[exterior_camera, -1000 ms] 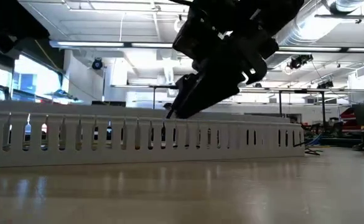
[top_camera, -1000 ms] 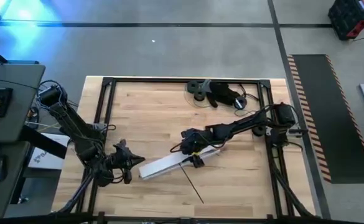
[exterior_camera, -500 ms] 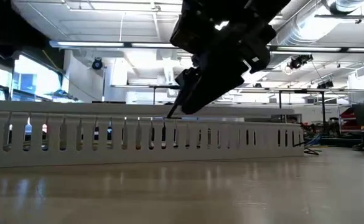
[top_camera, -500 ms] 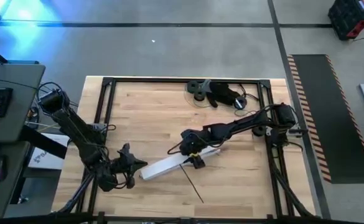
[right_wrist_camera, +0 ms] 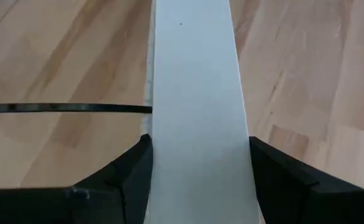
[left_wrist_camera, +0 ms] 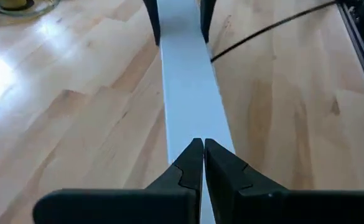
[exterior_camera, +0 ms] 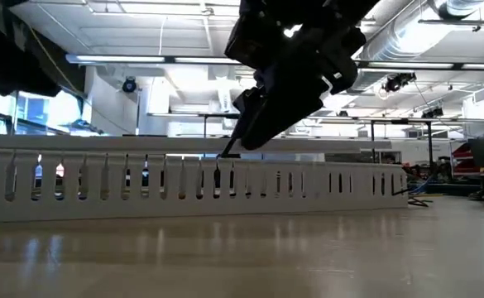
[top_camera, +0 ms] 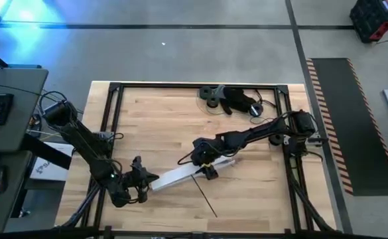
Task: Ziptie cables
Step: Close the white cable duct
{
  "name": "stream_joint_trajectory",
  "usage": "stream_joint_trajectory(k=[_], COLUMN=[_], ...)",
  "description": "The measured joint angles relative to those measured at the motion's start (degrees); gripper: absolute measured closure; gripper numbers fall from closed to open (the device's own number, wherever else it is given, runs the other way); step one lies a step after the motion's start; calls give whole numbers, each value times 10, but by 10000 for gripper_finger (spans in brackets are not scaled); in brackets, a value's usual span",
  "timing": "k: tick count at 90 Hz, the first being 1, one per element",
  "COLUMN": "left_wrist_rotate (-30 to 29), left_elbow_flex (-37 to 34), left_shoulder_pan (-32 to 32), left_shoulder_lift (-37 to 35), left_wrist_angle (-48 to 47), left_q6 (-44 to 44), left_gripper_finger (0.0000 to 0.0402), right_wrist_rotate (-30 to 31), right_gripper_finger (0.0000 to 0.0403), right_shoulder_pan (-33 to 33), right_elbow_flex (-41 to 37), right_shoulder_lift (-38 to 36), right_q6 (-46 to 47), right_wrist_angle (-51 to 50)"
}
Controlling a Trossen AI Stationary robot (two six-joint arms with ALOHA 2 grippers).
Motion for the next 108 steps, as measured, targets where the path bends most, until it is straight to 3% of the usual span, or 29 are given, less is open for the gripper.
stream_joint_trajectory(k=[37,55,87,108], left_wrist_rotate=[66,71,58,38], left_elbow_flex=[0,-1,-91,-122], left_shoulder_pan=[21,21,1,-13], left_shoulder_lift=[60,61,61,61], left_wrist_angle=[51,52,210,231], left_q6=[5,5,-10,-43], left_gripper_finger=[401,401,401,401], right_wrist_rotate=[1,6,14,22], right_gripper_finger=[199,199,199,199], right_shoulder_pan=[5,5,11,12], right_elbow_flex=[0,0,0,0], right_shoulder_lift=[0,0,0,0], right_q6=[5,4,22,28], right_wrist_angle=[-2,-1,4,7])
